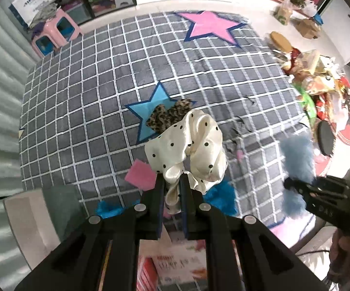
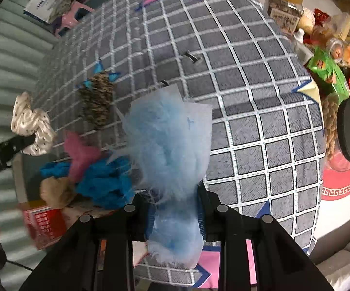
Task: Organize soft objects
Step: 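Lift the scrunchie and blue scarf and carry them over the white box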
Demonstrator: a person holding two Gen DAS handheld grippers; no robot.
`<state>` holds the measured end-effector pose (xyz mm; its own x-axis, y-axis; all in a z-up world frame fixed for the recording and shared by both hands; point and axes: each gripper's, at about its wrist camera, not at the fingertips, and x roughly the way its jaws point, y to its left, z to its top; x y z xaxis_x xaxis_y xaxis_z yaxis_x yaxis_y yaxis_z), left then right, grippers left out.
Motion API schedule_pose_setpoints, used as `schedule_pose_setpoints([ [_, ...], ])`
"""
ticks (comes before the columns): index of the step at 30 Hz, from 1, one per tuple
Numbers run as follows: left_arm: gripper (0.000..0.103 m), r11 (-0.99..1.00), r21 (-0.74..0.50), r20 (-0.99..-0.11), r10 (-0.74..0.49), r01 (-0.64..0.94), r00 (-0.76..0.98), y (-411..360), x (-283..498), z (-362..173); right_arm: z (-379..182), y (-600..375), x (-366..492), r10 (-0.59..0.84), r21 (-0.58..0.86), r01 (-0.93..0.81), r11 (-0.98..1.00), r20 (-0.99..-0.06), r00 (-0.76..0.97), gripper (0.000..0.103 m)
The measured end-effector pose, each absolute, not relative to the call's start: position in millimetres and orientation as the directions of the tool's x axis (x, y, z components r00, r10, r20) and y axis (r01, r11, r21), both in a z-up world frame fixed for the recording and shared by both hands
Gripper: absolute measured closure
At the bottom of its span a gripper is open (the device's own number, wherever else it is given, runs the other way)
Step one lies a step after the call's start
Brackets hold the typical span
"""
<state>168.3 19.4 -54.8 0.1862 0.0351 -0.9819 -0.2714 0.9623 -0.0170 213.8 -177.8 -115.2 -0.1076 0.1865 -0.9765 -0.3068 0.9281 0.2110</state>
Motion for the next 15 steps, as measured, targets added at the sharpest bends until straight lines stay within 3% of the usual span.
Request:
schedule_pose_setpoints([
  [15, 0.09, 0.935, -0.033, -0.968, 0.058, -0.353, 0.243, 4.3, 113.0, -15.8, -66.6, -127.0, 192.9, 0.234, 0.262, -0.449, 0.854, -0.965, -0.119, 0.073],
])
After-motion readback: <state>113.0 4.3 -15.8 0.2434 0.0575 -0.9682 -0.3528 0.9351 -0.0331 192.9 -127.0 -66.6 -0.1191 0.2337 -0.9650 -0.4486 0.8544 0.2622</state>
